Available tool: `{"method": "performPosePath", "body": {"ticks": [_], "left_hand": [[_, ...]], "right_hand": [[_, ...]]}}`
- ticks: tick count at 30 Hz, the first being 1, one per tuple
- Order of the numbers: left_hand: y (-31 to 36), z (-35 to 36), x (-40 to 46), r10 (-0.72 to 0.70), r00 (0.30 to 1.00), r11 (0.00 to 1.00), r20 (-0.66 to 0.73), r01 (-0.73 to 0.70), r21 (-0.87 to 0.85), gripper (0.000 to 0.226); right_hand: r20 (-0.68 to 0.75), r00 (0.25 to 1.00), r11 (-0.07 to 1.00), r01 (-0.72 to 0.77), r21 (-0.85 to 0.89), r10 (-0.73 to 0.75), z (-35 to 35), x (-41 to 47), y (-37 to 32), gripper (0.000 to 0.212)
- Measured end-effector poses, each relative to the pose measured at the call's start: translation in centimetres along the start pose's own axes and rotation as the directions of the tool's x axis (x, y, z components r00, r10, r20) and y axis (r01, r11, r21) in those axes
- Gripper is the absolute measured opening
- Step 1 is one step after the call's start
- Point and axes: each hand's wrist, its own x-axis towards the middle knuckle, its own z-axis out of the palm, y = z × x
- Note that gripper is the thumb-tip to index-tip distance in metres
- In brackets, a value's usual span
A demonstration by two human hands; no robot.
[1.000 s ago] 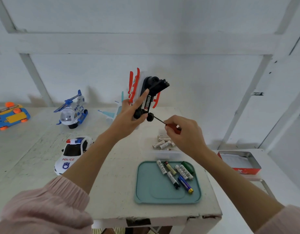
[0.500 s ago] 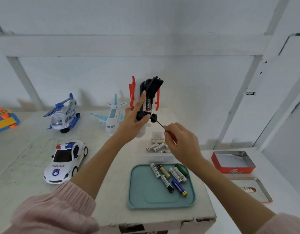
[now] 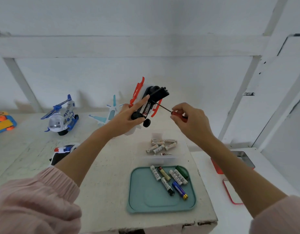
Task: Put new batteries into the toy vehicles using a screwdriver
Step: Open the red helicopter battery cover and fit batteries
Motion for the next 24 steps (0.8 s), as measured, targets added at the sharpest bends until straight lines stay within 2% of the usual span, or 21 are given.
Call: {"method": "performPosePath", "body": {"ticks": [3,9,24], "left_hand": [[0.0,-0.2,0.1,0.003,1.0,0.999,0.01,-0.004,0.034,0.062],[-0.3,-0.6,0.5,0.024,0.999,0.995,0.046,-0.028,0.097,0.063],[-1.4,0.2,2.4,0.063,0.989,0.981,0.137,-0.086,0.173,0.065]], "right_hand": [[-0.005,1.0,0.992,0.021,-0.123,-0.022,0.0,0.8,-0.1,0.016],[0.005,1.0,0.987,0.022,-0.161,-0.022,0.0,1.9,0.5,0.017],[0.143,0.988,0.994,-0.045,-0.103,0.06,-1.2,2.9,3.0,0.013]]}}
